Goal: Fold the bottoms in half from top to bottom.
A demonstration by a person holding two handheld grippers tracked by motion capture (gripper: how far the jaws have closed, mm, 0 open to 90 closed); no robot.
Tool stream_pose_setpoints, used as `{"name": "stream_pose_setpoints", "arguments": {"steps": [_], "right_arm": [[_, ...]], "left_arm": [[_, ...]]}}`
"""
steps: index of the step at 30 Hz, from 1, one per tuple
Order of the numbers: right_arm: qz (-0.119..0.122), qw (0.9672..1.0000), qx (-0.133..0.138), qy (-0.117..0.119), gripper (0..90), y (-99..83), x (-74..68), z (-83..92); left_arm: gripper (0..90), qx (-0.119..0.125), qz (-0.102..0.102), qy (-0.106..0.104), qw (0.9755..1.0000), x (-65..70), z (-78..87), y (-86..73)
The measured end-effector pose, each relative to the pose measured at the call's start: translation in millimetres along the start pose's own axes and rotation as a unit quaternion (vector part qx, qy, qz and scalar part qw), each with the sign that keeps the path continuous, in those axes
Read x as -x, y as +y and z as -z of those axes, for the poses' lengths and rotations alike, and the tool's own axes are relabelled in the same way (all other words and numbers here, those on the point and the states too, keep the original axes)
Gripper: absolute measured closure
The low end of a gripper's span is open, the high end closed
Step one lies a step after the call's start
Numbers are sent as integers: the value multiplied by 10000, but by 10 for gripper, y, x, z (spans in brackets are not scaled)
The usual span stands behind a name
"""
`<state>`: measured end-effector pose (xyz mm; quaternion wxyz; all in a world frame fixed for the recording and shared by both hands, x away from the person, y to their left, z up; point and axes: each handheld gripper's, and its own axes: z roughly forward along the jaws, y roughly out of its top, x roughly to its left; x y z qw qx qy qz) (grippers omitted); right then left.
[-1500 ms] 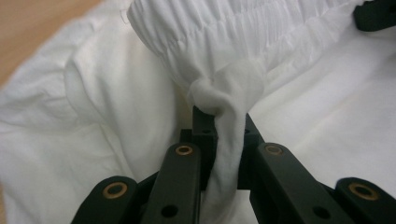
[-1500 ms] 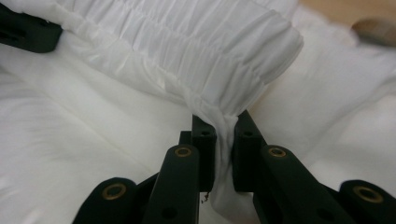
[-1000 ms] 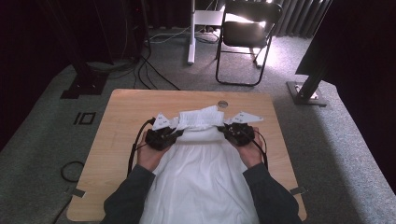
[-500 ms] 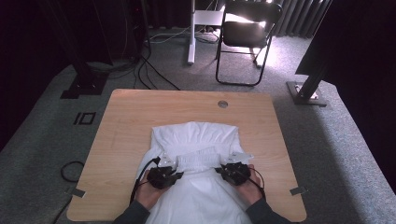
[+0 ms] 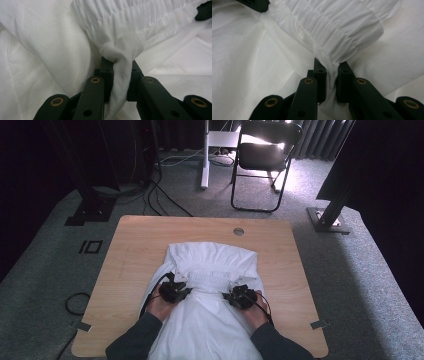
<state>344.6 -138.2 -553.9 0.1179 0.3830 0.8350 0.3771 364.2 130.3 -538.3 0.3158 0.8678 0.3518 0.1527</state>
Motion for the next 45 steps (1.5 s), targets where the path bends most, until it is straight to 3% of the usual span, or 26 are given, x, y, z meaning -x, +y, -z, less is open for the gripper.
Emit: {"name": "stream_pose_setpoints", "arguments": {"steps": [7, 9, 15, 19, 25, 28, 31, 32, 36, 38, 39, 40, 41, 42, 44, 45], "right_arm": [[18, 9999, 49, -140, 814, 215, 205, -192], [-91, 9998, 57, -153, 815, 332, 350, -285], [-58, 9993, -14, -379, 815, 549, 562, -442], [-243, 9988, -98, -425, 815, 675, 674, -526], [-338, 9989, -78, -325, 816, 702, 733, -525], [-295, 9983, 160, -467, 821, 749, 684, -344], [-34, 9967, 498, -643, 822, 840, 608, -135], [-34, 9967, 498, -643, 822, 840, 608, -135], [175, 9914, 1063, -745, 823, 1008, 531, 240], [236, 9877, 1301, -831, 826, 1070, 490, 393], [236, 9877, 1301, -831, 826, 1070, 490, 393], [300, 9846, 1475, -884, 826, 1100, 457, 491], [342, 9804, 1752, -835, 826, 1131, 401, 660], [376, 9789, 1853, -776, 826, 1136, 362, 758], [434, 9791, 1866, -676, 826, 1115, 305, 860], [457, 9795, 1849, -655, 826, 1098, 284, 881]], "left_arm": [[810, -14, 129, 113, 9999, -237, -156, 185], [810, 29, 219, 175, 9996, -317, -229, 258], [809, 134, 386, 399, 9984, -423, -373, 394], [809, 124, 478, 521, 9974, -463, -434, 470], [811, 132, 541, 393, 9977, -491, -394, 499], [827, 470, 511, 340, 9970, -437, -188, 569], [838, 856, 553, 332, 9942, -406, 27, 656], [839, 856, 553, 332, 9942, -406, 27, 656], [842, 1377, 546, 299, 9885, -371, 378, 833], [843, 1659, 537, 227, 9844, -317, 574, 902], [842, 1659, 537, 227, 9844, -317, 574, 902], [842, 1914, 469, 198, 9802, -246, 752, 930], [842, 2044, 406, 185, 9779, -199, 861, 932], [842, 2107, 390, 175, 9766, -167, 913, 927], [842, 2127, 284, 174, 9765, -92, 1000, 889], [842, 2065, 221, 160, 9781, -59, 1017, 859]]}}
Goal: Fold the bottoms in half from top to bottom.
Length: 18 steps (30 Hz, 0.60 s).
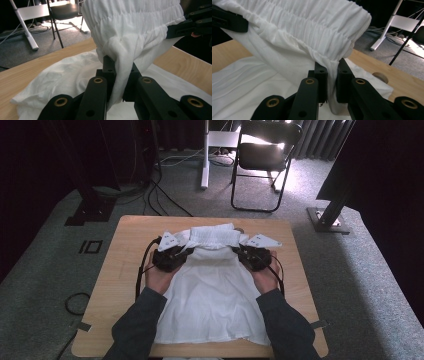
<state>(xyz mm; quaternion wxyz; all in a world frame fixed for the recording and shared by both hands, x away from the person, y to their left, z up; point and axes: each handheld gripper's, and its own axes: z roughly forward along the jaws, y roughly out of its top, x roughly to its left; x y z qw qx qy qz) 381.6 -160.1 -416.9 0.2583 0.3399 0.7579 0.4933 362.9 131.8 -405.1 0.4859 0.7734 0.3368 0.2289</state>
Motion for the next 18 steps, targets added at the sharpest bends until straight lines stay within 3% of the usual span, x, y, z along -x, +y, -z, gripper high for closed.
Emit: {"name": "stream_pose_setpoints", "arguments": {"steps": [4, 7, 9, 11, 14, 15, 17, 18], "right_arm": [[-16, 9997, -141, 188, 826, -142, -97, 111], [-124, 9983, -417, 387, 825, -378, -197, 124], [-116, 9963, -683, 503, 824, -609, -295, 91], [-140, 9934, -961, 610, 821, -820, -370, 33], [-290, 9874, -1374, 733, 814, -1108, -430, -96], [-312, 9853, -1505, 751, 801, -1182, -443, -135], [-352, 9819, -1696, 768, 709, -1259, -451, -183], [-407, 9809, -1740, 773, 645, -1269, -445, -190]], "left_arm": [[838, -178, 20, -223, 9996, 127, 88, -238], [833, -425, 8, -268, 9987, 202, 91, -489], [829, -677, 129, -348, 9970, 223, 55, -703], [809, -975, 317, -400, 9939, 215, -22, -929], [732, -1524, 716, -548, 9842, 184, -178, -1256], [695, -1582, 806, -607, 9822, 176, -198, -1303], [611, -1517, 959, -699, 9813, 164, -190, -1345], [592, -1443, 952, -717, 9823, 162, -160, -1326]]}}
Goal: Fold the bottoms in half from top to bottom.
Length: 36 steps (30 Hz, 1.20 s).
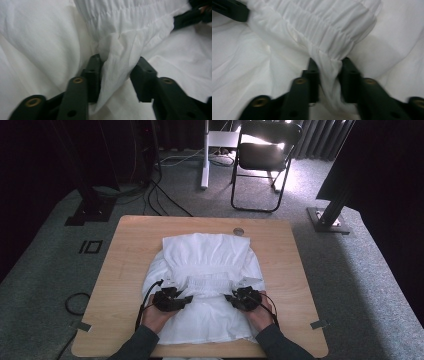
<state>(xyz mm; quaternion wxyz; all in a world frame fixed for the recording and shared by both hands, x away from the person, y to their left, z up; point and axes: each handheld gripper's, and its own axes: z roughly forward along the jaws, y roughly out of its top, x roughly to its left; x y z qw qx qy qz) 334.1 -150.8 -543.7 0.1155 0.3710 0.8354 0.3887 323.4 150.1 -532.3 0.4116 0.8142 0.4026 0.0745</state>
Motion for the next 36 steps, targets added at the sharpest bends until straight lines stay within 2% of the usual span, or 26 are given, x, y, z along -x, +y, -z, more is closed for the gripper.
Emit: {"name": "stream_pose_setpoints", "arguments": {"steps": [2, 4, 6, 7, 8, 9, 10, 11, 12, 14, 16, 19, 21, 23, 26, 27, 29, 30, 36], "right_arm": [[-77, 9999, 68, 70, 503, 19, 21, 48], [-72, 9997, 225, 99, 411, 53, 38, 155], [-108, 9987, 483, 95, 399, 100, 75, 301], [-152, 9978, 632, 117, 403, 128, 108, 370], [-210, 9967, 775, 110, 443, 158, 148, 430], [-291, 9954, 908, 15, 553, 200, 206, 478], [-291, 9954, 908, 15, 553, 200, 206, 478], [-349, 9948, 950, -58, 659, 227, 246, 491], [-594, 9944, 858, -187, 764, 321, 390, 420], [-657, 9951, 703, -211, 757, 398, 459, 283], [-645, 9963, 476, -318, 742, 451, 504, 97], [-720, 9966, 139, -365, 731, 455, 565, -172], [-810, 9961, -48, -336, 724, 423, 602, -298], [-825, 9963, -111, -235, 715, 394, 595, -325], [-735, 9973, 35, -6, 689, 388, 539, -217], [-666, 9977, 80, 36, 684, 387, 513, -172], [-550, 9984, 124, 107, 666, 384, 457, -88], [-482, 9986, 160, 122, 654, 385, 430, -46], [-319, 9980, 540, -10, 594, 452, 346, 180]], "left_arm": [[564, 153, -94, -17, 9998, 8, 98, 48], [550, 362, -108, 16, 9993, -11, 216, 116], [552, 552, -51, 49, 9985, -64, 316, 204], [583, 609, -27, 136, 9980, -92, 349, 254], [634, 643, 7, 233, 9977, -131, 366, 317], [714, 640, 22, 289, 9975, -154, 364, 354], [769, 640, 22, 289, 9975, -154, 364, 354], [769, 522, 96, 418, 9977, -225, 268, 471], [853, 405, 77, 500, 9979, -252, 198, 510], [864, 144, 60, 558, 9983, -311, 14, 553], [867, -19, 199, 426, 9989, -368, -165, 546], [867, -216, 268, 355, 9988, -394, -348, 494], [866, -235, 194, 309, 9991, -360, -384, 461], [859, -171, 77, 265, 9995, -301, -363, 435], [828, -28, -218, 222, 9995, -169, -269, 396], [819, 16, -318, 148, 9994, -122, -241, 372], [808, 43, -567, 123, 9983, -11, -199, 307], [801, 33, -657, 43, 9978, 29, -183, 269], [779, -204, -778, -366, 9961, 134, -154, 30]]}}
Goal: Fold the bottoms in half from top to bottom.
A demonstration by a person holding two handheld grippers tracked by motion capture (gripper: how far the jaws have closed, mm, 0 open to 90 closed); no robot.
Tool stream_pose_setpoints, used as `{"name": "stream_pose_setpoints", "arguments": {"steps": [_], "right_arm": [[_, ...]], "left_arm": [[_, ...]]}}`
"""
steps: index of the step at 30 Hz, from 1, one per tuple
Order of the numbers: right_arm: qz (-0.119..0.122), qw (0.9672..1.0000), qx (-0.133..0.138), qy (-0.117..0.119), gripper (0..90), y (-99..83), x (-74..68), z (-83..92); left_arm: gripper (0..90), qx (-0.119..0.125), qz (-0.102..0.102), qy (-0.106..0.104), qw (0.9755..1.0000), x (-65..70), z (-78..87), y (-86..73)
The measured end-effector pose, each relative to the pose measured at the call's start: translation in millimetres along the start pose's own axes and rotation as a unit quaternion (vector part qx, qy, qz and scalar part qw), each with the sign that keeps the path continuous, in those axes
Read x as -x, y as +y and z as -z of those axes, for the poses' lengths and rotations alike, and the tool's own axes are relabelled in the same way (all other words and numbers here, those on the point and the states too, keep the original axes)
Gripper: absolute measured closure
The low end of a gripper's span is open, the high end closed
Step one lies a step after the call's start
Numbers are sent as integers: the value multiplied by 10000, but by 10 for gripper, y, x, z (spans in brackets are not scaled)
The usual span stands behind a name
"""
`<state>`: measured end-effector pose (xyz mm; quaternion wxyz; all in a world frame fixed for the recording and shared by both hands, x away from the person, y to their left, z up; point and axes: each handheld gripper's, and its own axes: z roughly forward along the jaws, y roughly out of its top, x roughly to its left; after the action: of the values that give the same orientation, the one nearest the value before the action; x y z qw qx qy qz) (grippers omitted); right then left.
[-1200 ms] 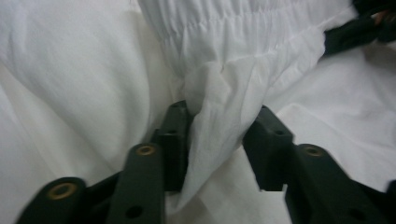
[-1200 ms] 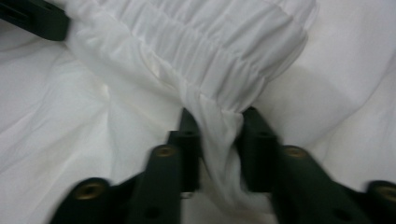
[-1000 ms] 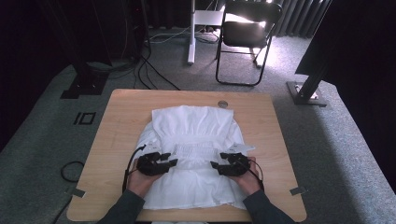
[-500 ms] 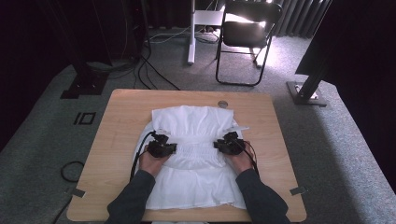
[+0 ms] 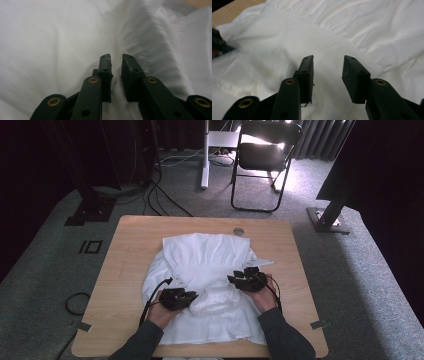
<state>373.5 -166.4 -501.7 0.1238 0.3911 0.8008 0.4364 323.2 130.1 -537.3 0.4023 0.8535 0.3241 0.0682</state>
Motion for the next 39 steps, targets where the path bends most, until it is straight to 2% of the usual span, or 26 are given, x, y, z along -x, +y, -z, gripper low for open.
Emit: {"name": "stream_pose_setpoints", "arguments": {"steps": [2, 6, 8, 12, 16, 19, 21, 23, 26, 29, 31, 34, 39], "right_arm": [[56, 10000, 11, -30, 588, 20, -23, 12], [64, 9999, -19, 128, 579, -28, -128, 8], [93, 9995, -69, 291, 576, -98, -211, 15], [194, 9987, -171, 436, 577, -276, -376, 90], [371, 9979, -438, 300, 572, -520, -456, 119], [212, 9977, -552, 320, 579, -665, -419, 105], [102, 9975, -598, 349, 583, -683, -401, 115], [182, 9974, -599, 351, 577, -646, -402, 129], [218, 9984, -420, 298, 549, -528, -373, 148], [257, 9995, -136, 124, 522, -338, -274, 134], [239, 9997, -39, 27, 509, -189, -176, 83], [192, 9996, 30, -191, 494, 33, -22, -55], [144, 9986, 39, -513, 462, 308, 189, -363]], "left_arm": [[777, -17, -17, -71, 10000, 19, 3, -48], [771, 14, 92, -148, 9998, 16, 40, -91], [761, -3, 56, -187, 9998, 35, 57, -96], [742, -19, -47, -239, 9997, 81, 92, -109], [719, 22, 26, -300, 9995, 70, 106, -126], [676, 123, 35, -251, 9996, 62, 125, -108], [640, 215, 45, -103, 9997, 36, 150, -70], [602, 325, 29, 118, 9994, -18, 171, -8], [594, 556, 61, 463, 9974, -160, 195, 121], [579, 714, 113, 747, 9946, -344, 182, 284], [572, 781, 137, 921, 9926, -464, 153, 391], [561, 777, 217, 1130, 9903, -634, 67, 516], [554, 555, 366, 1398, 9880, -873, -161, 598]]}}
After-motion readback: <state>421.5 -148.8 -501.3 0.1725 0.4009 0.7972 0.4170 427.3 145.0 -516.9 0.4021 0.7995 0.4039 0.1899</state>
